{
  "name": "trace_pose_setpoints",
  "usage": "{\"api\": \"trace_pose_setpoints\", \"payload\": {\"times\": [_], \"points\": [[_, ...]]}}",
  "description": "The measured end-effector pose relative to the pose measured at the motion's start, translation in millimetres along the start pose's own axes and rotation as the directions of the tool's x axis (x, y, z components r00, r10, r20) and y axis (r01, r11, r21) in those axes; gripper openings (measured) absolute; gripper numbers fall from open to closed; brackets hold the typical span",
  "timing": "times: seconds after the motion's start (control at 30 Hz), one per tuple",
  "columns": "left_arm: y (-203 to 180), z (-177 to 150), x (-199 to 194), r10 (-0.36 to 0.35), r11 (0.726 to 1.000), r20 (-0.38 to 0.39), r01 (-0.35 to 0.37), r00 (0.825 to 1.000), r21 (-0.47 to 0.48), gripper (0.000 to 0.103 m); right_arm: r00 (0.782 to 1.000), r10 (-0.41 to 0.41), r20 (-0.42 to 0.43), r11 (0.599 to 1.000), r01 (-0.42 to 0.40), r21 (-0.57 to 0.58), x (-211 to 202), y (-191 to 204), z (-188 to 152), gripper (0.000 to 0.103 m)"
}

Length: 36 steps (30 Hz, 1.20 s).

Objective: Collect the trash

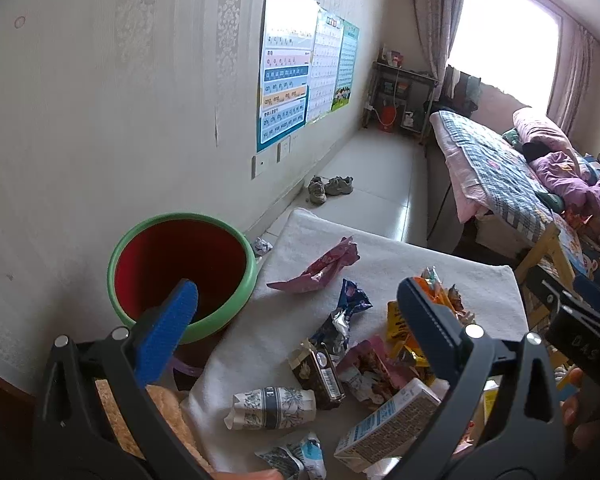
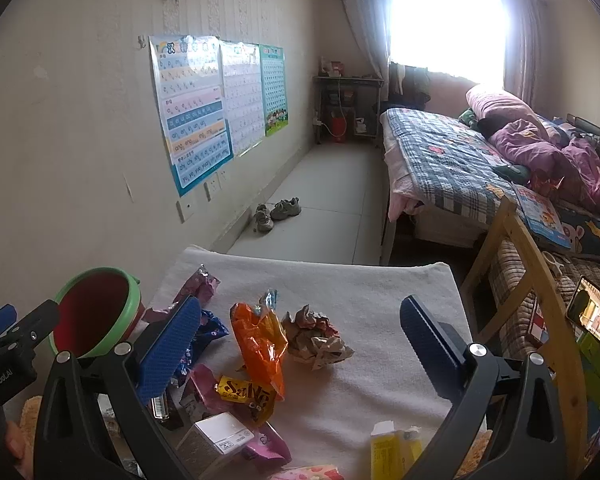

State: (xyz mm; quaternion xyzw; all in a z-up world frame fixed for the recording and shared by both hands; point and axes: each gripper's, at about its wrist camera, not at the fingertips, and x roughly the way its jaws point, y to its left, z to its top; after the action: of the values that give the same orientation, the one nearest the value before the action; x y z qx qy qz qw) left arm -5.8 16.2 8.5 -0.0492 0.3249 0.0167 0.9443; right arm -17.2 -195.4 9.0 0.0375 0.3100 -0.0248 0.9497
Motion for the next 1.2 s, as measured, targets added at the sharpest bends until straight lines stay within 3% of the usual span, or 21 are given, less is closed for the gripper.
{"api": "trace_pose_setpoints", "payload": {"times": [0.93,1.2], "points": [[-6,0,-3,0.029,0.999,0.017,-0.029,0.999,0.037,0.098,1.000,-0.001,-0.013,1.000,0.001,-0.008,-2,2,0,0.096],[-11,5,-9,0.069,0.995,0.030,-0.071,0.997,0.069,0.098,1.000,-0.001,-0.015,1.000,0.001,-0.003,-1,-1,-3,0.096]]}}
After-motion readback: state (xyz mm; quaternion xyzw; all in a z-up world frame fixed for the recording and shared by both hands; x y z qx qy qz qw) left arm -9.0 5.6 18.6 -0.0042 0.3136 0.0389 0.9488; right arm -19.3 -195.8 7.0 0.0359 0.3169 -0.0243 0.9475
